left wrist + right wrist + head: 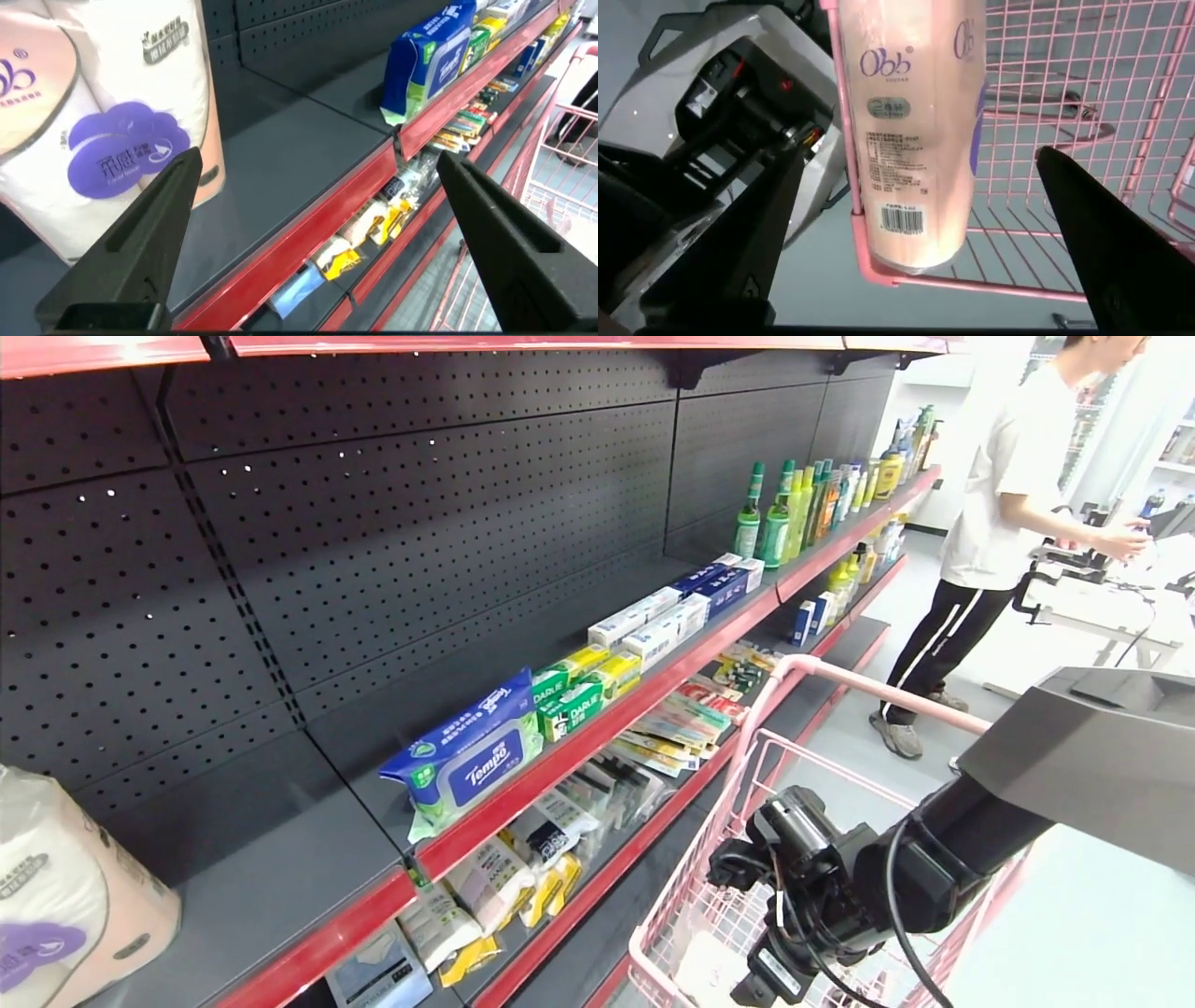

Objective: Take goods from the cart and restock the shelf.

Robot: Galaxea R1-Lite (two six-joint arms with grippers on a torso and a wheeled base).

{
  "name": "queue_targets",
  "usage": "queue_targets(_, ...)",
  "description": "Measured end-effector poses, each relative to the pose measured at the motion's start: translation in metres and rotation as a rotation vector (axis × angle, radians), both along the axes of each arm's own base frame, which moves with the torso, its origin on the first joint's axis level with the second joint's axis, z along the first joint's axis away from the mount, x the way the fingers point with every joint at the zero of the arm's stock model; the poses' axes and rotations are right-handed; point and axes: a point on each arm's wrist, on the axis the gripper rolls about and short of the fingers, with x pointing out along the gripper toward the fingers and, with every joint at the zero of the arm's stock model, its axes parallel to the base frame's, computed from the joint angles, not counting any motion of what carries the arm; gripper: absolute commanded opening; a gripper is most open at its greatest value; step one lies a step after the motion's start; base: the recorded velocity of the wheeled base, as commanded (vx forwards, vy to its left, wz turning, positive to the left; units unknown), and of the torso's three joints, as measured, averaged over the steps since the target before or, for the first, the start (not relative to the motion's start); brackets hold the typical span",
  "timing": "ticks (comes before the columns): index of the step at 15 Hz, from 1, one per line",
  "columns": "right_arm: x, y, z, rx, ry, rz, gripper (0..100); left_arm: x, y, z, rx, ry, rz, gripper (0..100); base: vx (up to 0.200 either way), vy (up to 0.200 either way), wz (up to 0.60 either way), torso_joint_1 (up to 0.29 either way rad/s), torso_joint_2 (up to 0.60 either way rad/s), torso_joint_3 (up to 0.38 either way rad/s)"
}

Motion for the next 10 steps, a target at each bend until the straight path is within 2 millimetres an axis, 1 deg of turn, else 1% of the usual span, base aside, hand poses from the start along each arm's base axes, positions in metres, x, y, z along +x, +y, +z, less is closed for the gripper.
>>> queue_targets(3,-0.004,0.007,-0.002,-0.001,0.001,0.026,100,0.000,0.000,0.000,0.000,0.000,0.000,100,0.000,0.000,0.00,-0.133,0.29,0.162)
queue_targets(10,-0.005,0.013,-0.004,-0.001,0.002,0.047,100,0.000,0.000,0.000,0.000,0.000,0.000,100,0.000,0.000,0.00,-0.148,0.34,0.185)
